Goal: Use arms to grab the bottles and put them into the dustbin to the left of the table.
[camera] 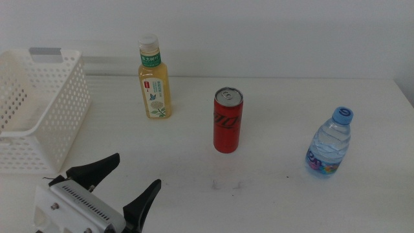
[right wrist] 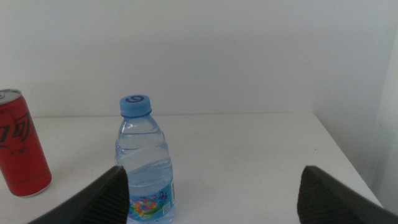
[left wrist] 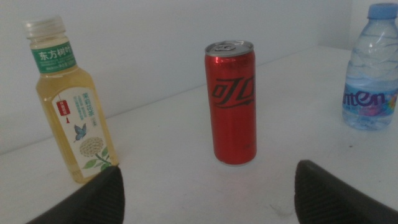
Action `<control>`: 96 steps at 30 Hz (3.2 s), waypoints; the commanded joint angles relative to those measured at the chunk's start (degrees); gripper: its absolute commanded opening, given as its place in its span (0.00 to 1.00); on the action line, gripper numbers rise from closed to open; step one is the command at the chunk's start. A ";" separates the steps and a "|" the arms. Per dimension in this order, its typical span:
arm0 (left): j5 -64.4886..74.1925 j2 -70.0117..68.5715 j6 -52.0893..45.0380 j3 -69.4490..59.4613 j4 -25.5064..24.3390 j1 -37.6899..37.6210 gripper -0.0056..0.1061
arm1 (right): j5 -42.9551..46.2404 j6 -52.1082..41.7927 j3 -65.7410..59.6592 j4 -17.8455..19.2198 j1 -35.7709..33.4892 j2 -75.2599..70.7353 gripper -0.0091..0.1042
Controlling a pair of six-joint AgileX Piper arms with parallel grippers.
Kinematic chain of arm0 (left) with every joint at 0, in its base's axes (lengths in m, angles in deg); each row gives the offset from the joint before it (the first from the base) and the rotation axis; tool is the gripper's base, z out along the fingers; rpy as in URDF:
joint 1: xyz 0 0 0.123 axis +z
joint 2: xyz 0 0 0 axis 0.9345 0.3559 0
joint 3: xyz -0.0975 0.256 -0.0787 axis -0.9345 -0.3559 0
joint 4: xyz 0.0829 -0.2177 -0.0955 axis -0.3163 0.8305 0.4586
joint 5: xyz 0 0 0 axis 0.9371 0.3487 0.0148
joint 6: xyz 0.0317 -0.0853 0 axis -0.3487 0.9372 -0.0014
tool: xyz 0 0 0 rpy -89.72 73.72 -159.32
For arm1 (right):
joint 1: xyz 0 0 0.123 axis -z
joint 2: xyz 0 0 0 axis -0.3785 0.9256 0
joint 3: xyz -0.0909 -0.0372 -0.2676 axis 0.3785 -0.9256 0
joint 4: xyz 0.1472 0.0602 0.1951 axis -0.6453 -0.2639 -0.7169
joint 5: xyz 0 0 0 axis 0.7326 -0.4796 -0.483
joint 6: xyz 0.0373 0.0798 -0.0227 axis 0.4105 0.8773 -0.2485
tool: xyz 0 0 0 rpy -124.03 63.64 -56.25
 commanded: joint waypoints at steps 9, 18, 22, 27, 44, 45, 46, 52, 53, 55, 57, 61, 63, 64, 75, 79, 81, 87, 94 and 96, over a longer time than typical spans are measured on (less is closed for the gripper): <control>1.59 7.38 5.74 8.52 -3.04 -0.17 0.89 | 0.46 -0.30 -0.17 0.13 -0.06 -0.22 0.90; 0.18 24.80 10.45 24.18 -8.00 -0.17 0.89 | 0.46 -0.30 -0.17 0.13 -0.06 -0.22 0.90; 0.69 29.56 11.40 29.75 -8.00 -0.17 0.89 | 0.46 -0.30 -0.17 0.13 -0.06 -0.22 0.90; 3.19 34.22 11.54 36.02 -8.00 -0.17 0.89 | 0.46 -0.30 -0.17 0.13 -0.06 -0.22 0.90; 6.50 46.23 14.65 49.03 -8.00 -0.17 0.89 | 0.46 -0.30 -0.17 0.13 -0.06 -0.22 0.90; 6.92 46.55 14.65 49.66 -8.00 -0.17 0.89 | 0.46 -0.30 -0.17 0.13 -0.06 -0.22 0.90; 7.58 46.82 14.65 50.21 -8.00 -0.17 0.89 | 0.46 -0.30 -0.17 0.13 -0.06 -0.22 0.90; 9.34 48.87 14.65 53.41 -8.00 -0.17 0.89 | 0.46 -0.30 -0.17 0.13 -0.06 -0.22 0.90; 9.46 49.30 14.65 53.90 -8.00 -0.17 0.89 | 0.46 -0.30 -0.17 0.13 -0.06 -0.22 0.90; 9.75 50.04 14.65 55.08 -8.00 -0.17 0.89 | 0.46 -0.30 -0.17 0.13 -0.06 -0.22 0.90; 9.98 50.65 14.65 55.98 -8.00 -0.17 0.89 | 0.46 -0.30 -0.17 0.13 -0.06 -0.22 0.90; 10.18 51.16 14.55 56.85 -8.00 -0.17 0.89 | 0.46 -0.30 -0.17 0.13 -0.06 -0.22 0.90; 10.18 51.16 14.55 57.19 -8.00 -0.17 0.89 | 0.46 -0.30 -0.17 0.13 -0.06 -0.22 0.90; 10.18 51.26 14.55 57.31 -8.00 -0.17 0.89 | 0.46 -0.30 -0.17 0.13 -0.06 -0.22 0.90; 10.47 51.68 14.65 58.95 -7.85 -0.17 0.85 | 0.46 -0.30 -0.17 0.13 -0.06 -0.22 0.90; 12.50 51.68 14.49 58.95 -7.97 -0.07 0.65 | 0.46 -0.30 -0.17 0.13 -0.06 -0.22 0.90; 13.02 51.45 14.53 58.95 -7.97 -0.07 0.51 | 0.46 -0.30 -0.17 0.13 -0.06 -0.22 0.90; 21.47 44.75 14.02 56.58 -10.54 -0.07 0.14 | 0.46 -0.30 -0.17 0.13 -0.06 -0.22 0.90; 38.69 32.56 14.27 53.46 -10.55 -0.17 0.05 | 0.46 -0.30 -0.17 0.13 -0.06 -0.22 0.90; 44.79 29.33 14.27 53.20 -10.55 -0.17 0.05 | 0.46 -0.30 -0.17 0.13 -0.06 -0.22 0.90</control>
